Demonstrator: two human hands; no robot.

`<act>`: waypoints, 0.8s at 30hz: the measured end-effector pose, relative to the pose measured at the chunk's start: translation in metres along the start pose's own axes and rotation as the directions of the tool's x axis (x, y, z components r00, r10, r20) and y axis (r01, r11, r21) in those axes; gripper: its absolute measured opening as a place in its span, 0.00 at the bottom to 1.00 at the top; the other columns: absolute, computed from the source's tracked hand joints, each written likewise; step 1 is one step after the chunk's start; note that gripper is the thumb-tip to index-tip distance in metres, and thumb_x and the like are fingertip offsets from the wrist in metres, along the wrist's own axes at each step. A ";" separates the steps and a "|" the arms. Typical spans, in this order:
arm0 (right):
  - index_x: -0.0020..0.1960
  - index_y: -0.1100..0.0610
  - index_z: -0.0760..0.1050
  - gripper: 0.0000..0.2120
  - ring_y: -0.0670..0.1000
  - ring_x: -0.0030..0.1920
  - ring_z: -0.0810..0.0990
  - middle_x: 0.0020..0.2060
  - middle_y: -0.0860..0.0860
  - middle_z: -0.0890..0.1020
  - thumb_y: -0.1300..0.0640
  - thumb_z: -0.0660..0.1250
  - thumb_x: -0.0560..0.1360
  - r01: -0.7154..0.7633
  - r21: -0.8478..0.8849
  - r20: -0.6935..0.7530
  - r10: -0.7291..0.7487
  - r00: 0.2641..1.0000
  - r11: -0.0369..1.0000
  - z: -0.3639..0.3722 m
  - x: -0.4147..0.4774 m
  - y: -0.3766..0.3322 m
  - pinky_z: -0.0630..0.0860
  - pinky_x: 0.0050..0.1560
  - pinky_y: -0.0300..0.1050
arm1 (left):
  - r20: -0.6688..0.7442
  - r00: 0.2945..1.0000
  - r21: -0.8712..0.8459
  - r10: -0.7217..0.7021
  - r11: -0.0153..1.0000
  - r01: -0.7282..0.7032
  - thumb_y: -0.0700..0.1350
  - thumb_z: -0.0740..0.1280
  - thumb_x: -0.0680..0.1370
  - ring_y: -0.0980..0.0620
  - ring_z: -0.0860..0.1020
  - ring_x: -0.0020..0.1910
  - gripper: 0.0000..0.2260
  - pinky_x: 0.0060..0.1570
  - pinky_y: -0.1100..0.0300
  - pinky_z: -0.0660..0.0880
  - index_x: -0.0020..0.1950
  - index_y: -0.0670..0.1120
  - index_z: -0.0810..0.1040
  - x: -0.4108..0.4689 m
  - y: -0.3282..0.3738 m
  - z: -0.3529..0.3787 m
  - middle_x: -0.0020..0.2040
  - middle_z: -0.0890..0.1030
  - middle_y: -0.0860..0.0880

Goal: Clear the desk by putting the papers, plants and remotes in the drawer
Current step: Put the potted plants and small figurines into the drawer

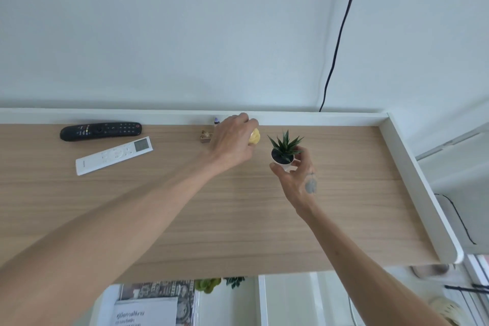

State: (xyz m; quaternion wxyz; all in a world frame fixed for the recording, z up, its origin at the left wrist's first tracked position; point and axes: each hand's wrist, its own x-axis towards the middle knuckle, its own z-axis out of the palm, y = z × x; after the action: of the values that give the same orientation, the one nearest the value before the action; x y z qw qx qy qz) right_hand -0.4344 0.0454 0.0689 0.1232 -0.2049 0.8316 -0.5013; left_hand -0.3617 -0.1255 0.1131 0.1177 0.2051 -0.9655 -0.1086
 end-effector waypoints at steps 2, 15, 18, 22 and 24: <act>0.55 0.44 0.69 0.22 0.49 0.51 0.79 0.49 0.43 0.80 0.56 0.76 0.67 0.010 -0.015 0.008 -0.009 1.000 1.000 -0.006 -0.013 -0.004 0.78 0.53 0.55 | -0.017 1.000 -0.053 0.008 0.999 -0.009 0.39 0.71 0.67 0.44 0.77 0.43 0.17 0.33 0.57 0.64 0.55 0.46 0.79 -0.019 0.005 -0.010 0.48 0.77 0.47; 0.62 0.51 0.72 0.26 0.44 0.46 0.78 0.51 0.47 0.81 0.55 0.78 0.67 0.010 -0.062 0.088 -0.005 0.996 0.998 -0.009 -0.142 0.004 0.80 0.46 0.45 | 0.172 0.969 -0.243 -0.178 0.945 0.217 0.35 0.76 0.67 0.49 0.78 0.45 0.20 0.43 0.60 0.74 0.58 0.42 0.79 -0.196 0.018 -0.010 0.55 0.75 0.49; 0.63 0.51 0.73 0.26 0.45 0.50 0.79 0.52 0.48 0.82 0.56 0.78 0.67 0.004 -0.035 0.122 0.001 0.992 0.999 -0.010 -0.181 0.007 0.78 0.42 0.34 | 0.177 0.957 -0.312 -0.228 0.910 0.274 0.34 0.75 0.67 0.49 0.77 0.44 0.17 0.46 0.53 0.77 0.55 0.42 0.80 -0.230 0.018 -0.003 0.52 0.75 0.49; 0.59 0.45 0.71 0.26 0.44 0.49 0.80 0.48 0.46 0.82 0.58 0.78 0.67 -0.015 0.021 0.148 0.012 0.989 1.000 -0.011 -0.243 0.016 0.80 0.41 0.37 | 0.150 0.954 -0.381 -0.259 0.876 0.297 0.35 0.75 0.66 0.50 0.78 0.49 0.20 0.49 0.60 0.74 0.57 0.45 0.80 -0.266 0.024 0.007 0.53 0.79 0.49; 0.60 0.50 0.72 0.25 0.48 0.50 0.81 0.49 0.50 0.82 0.60 0.78 0.67 -0.078 0.045 0.152 0.070 0.986 0.996 -0.007 -0.276 0.030 0.82 0.45 0.40 | 0.129 0.953 -0.402 -0.273 0.864 0.302 0.34 0.74 0.66 0.50 0.79 0.49 0.21 0.49 0.62 0.73 0.58 0.45 0.80 -0.279 0.024 0.011 0.53 0.81 0.50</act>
State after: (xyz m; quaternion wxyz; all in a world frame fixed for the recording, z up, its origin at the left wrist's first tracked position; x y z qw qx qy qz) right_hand -0.1992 0.1910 0.0455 0.2092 -0.2080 0.8140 -0.5004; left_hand -0.1258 0.0156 0.0582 0.1087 0.3130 -0.8818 -0.3356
